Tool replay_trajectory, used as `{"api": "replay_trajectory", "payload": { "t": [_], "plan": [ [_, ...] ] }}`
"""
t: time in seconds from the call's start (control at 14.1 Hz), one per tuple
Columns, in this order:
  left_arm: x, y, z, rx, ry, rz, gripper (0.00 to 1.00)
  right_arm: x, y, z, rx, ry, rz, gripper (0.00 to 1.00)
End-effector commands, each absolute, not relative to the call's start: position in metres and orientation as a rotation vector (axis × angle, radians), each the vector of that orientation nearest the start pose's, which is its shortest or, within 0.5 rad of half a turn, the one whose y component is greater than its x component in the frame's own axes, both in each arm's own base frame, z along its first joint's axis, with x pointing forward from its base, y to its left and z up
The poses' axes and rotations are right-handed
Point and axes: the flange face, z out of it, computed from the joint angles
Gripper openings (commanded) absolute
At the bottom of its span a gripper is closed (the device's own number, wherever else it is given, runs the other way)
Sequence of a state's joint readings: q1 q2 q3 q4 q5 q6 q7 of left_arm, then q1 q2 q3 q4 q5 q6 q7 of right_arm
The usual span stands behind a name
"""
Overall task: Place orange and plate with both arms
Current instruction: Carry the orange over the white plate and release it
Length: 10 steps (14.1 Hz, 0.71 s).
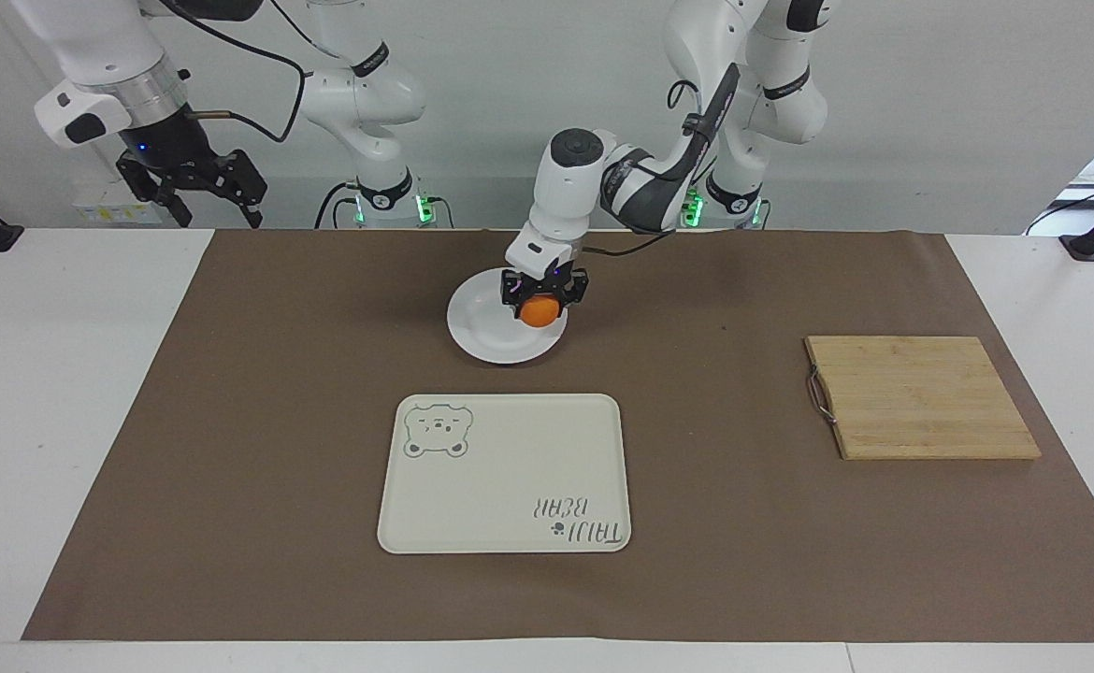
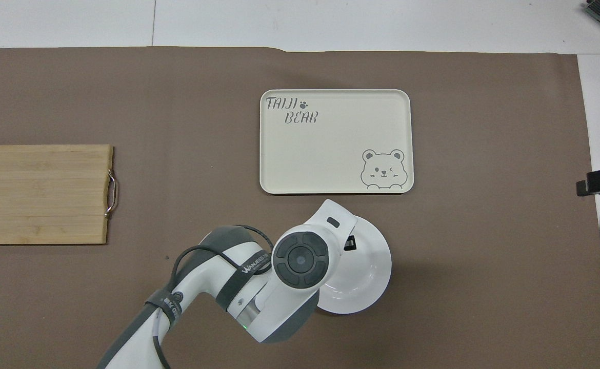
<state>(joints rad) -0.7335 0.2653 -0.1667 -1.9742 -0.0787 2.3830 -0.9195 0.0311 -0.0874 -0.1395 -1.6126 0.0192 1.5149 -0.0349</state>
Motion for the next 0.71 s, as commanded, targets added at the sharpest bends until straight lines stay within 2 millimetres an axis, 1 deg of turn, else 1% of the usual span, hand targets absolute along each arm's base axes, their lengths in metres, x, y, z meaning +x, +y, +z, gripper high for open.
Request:
{"api": "replay_trajectory", "payload": {
  "t": [0.0,0.07,0.14,0.21,0.35,0.43,0.5,0.57,0.64],
  "plan": [
    [0.369,-0.505,0.305,-3.342,-0.164,-0.011,0.00,0.510,-0.057,0.646,-3.082,0.135,0.003,1.00],
    [0.367,-0.506,0.303,-3.351,-0.203,-0.020,0.22,0.510,-0.057,0.645,-3.080,0.133,0.007,1.00],
    [0.366,-0.509,0.306,-3.356,-0.234,-0.023,0.99,0.509,-0.057,0.647,-3.080,0.133,0.003,1.00],
    [0.364,-0.511,0.312,-3.358,-0.265,-0.025,1.00,0.508,-0.057,0.647,-3.080,0.130,0.003,1.00],
    [0.367,-0.505,0.340,-3.363,-0.283,-0.041,1.00,0.508,-0.058,0.646,-3.080,0.128,0.005,1.00],
    [0.373,-0.497,0.363,-3.362,-0.303,-0.051,1.00,0.508,-0.058,0.646,-3.078,0.126,0.004,1.00],
    [0.382,-0.484,0.382,-3.352,-0.324,-0.055,1.00,0.508,-0.057,0.645,-3.072,0.123,0.008,1.00],
    [0.397,-0.467,0.407,-3.342,-0.365,-0.061,1.00,0.508,-0.056,0.641,-3.034,0.129,0.018,1.00],
    [0.411,-0.453,0.424,-3.324,-0.396,-0.057,1.00,0.506,-0.058,0.636,-2.987,0.146,0.027,1.00]
  ]
}}
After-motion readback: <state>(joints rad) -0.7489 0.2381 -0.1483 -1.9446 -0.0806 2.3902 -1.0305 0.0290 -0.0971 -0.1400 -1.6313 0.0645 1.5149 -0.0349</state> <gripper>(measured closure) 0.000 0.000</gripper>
